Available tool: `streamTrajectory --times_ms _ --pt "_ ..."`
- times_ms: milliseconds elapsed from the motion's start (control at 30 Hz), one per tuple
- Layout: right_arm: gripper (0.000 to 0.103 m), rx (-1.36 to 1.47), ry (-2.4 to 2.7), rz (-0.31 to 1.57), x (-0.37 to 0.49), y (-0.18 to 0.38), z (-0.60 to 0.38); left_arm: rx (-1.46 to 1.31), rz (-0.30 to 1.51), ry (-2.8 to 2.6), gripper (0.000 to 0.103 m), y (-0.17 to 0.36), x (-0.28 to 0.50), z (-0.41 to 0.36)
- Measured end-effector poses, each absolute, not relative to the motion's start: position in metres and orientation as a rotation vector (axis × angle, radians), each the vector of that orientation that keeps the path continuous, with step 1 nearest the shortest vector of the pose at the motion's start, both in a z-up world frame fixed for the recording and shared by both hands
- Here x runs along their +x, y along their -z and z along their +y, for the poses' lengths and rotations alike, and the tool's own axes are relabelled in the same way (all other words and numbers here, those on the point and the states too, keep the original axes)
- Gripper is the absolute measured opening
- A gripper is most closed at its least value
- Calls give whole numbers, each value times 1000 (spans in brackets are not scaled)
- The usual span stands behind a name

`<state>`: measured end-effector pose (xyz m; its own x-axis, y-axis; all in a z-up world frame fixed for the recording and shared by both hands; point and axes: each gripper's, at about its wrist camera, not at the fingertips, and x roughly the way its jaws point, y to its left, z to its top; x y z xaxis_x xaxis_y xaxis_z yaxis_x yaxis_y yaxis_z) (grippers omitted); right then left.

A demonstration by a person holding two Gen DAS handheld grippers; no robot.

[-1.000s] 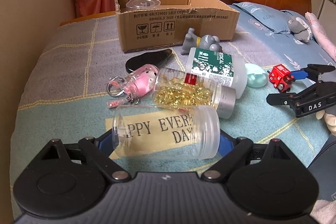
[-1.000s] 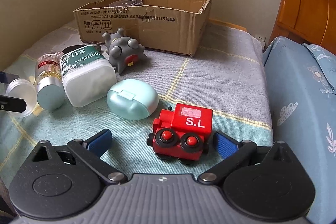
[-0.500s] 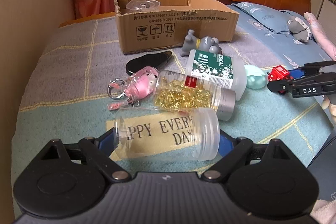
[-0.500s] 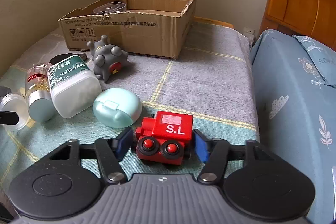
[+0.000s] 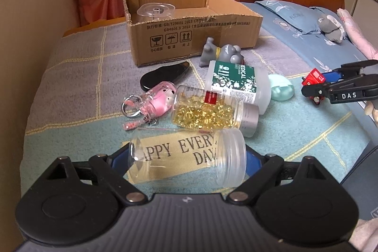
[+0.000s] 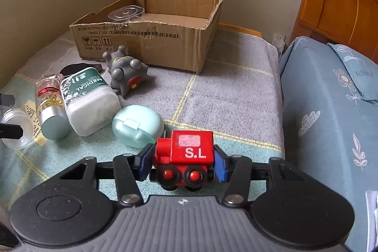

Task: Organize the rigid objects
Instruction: 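Lower right gripper onto red S.L toy train and close while left holds jar, then carry red train into box and open right gripper while left releases jar there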

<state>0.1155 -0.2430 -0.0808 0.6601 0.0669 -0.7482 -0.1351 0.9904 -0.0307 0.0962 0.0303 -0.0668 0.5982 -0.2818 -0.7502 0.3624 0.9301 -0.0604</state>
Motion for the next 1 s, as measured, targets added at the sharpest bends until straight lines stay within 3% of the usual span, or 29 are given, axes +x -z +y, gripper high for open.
streamTrajectory --times_ms 267,533,1000 --pt "57 -112 -138 836 120 64 -241 106 850 388 91 51 98 32" --pt "57 -147 -206 733 157 14 -228 129 797 395 91 7 125 30" --pt "57 -130 -209 681 285 -23 -214 170 707 368 91 -56 253 3"
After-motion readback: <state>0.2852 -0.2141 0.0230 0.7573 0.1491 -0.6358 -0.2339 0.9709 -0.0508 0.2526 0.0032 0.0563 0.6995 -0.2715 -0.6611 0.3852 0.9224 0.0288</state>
